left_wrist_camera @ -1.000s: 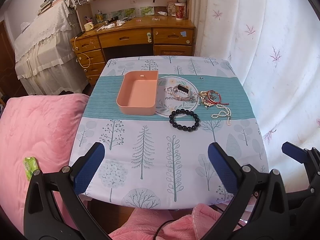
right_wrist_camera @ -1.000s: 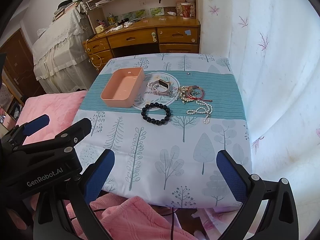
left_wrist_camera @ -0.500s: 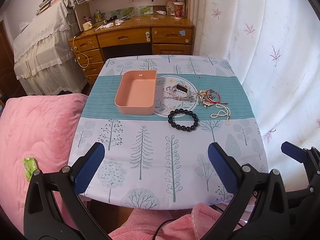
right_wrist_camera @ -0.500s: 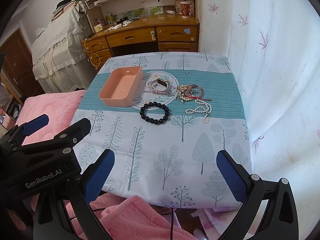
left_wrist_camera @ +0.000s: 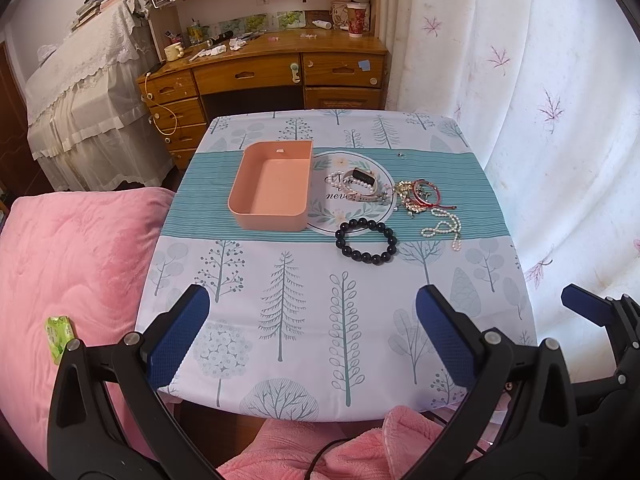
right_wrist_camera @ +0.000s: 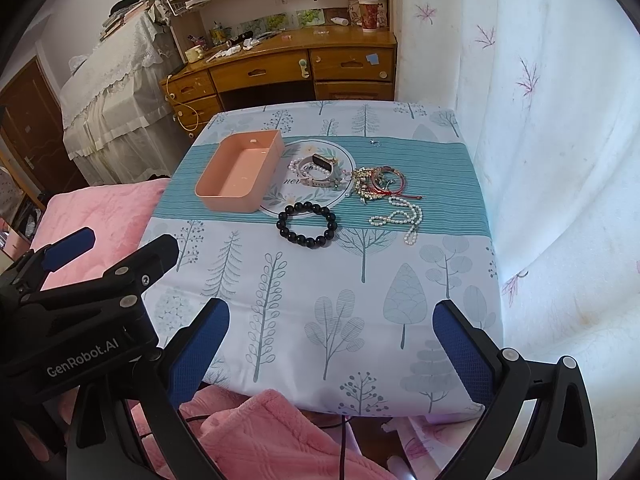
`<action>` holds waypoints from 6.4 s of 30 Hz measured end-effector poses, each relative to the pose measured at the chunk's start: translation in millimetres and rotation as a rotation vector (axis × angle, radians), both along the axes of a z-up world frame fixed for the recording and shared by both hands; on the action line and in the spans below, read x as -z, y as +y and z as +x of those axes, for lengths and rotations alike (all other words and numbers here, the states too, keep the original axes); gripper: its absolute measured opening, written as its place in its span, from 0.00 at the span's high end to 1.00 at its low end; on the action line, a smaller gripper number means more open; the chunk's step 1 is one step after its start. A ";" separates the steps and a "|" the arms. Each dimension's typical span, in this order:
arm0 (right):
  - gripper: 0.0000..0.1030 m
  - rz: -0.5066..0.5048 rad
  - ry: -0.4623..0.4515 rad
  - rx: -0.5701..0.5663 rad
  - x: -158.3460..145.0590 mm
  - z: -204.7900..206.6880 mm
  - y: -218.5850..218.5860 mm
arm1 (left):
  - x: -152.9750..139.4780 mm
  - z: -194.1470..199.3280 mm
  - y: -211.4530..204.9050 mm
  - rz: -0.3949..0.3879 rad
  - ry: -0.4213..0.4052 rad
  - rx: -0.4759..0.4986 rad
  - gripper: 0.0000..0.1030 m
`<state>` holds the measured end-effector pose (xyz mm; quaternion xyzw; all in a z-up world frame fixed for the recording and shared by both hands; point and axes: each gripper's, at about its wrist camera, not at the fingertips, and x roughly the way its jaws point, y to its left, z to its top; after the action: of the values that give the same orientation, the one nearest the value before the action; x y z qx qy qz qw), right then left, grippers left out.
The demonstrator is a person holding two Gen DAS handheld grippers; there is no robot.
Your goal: Organize jewelry
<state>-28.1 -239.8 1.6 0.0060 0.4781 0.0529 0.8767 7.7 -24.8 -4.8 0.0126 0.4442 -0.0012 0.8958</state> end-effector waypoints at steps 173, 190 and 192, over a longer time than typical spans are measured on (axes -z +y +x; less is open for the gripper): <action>0.22 0.243 0.167 -0.248 145.5 304.7 201.4 | 186.4 224.3 171.4 -0.227 0.228 -0.075 0.45; 0.13 -0.050 0.156 -0.139 191.1 218.6 66.1 | 207.8 180.3 47.2 -0.226 0.402 0.079 0.32; 0.13 -0.112 0.132 -0.142 190.1 219.1 47.4 | 204.3 176.5 23.7 -0.222 0.398 0.126 0.32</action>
<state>191.0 -192.4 -188.6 -0.0734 0.5361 0.0873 0.8364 184.1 -1.1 -209.1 -0.0589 0.6075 -0.1083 0.7847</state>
